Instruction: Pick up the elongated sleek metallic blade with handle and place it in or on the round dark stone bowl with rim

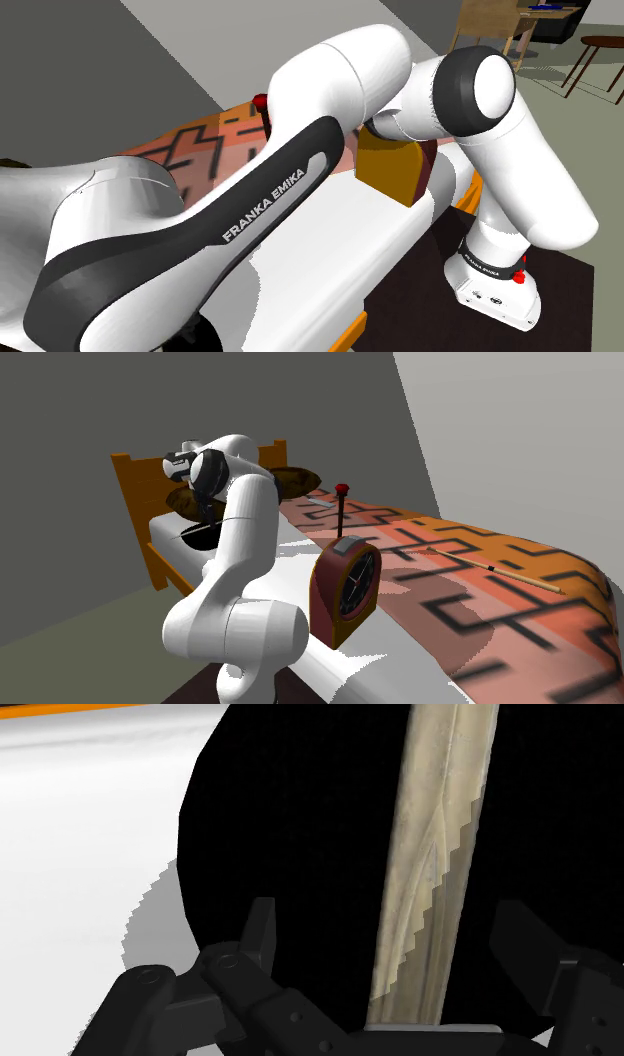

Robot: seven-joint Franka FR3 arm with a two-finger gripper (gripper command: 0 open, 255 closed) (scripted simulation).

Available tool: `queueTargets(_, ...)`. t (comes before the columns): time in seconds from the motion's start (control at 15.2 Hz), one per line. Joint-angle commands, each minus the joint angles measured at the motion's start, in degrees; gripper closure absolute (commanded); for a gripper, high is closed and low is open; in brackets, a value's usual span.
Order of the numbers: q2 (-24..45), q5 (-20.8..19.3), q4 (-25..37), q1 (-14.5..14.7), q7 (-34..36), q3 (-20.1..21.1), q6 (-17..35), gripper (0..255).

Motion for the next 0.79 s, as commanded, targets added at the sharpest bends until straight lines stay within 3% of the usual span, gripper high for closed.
queueTargets(0.0,0.0,0.0,0.0,0.0,0.0,0.0,0.0,0)
queueTargets(0.33,-0.3,0.6,7.5,2.2,-1.3,0.2,-6.9,0)
queueTargets(0.73,-0.3,0.6,7.5,2.2,-1.3,0.2,-6.9,0)
